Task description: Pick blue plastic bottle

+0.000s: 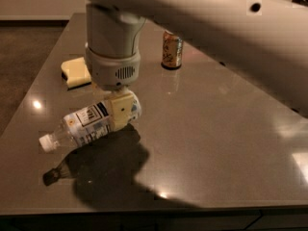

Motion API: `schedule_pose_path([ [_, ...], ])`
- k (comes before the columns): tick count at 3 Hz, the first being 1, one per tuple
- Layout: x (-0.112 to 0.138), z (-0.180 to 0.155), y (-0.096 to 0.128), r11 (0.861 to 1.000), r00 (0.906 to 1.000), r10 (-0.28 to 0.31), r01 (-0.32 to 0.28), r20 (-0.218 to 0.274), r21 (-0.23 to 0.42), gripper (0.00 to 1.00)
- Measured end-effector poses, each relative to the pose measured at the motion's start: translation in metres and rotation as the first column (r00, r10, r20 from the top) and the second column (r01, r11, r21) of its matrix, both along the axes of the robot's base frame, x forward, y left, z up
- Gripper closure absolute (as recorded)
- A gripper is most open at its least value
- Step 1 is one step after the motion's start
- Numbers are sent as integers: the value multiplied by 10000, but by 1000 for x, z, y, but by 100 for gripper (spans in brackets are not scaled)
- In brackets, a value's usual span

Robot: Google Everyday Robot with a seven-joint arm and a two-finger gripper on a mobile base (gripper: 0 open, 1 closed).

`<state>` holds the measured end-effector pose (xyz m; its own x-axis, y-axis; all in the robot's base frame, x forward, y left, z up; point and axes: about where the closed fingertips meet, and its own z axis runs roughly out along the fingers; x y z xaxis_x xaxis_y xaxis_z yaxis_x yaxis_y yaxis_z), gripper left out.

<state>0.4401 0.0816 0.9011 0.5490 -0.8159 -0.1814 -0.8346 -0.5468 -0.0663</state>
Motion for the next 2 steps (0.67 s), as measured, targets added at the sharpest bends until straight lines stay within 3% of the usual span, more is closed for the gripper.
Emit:
schedule_pose_path([
  [1,20,37,-16,9945,9968,-790,782,76,699,100],
  [2,33,66,-33,9812,9878,-1520,1468,332,1251,100],
])
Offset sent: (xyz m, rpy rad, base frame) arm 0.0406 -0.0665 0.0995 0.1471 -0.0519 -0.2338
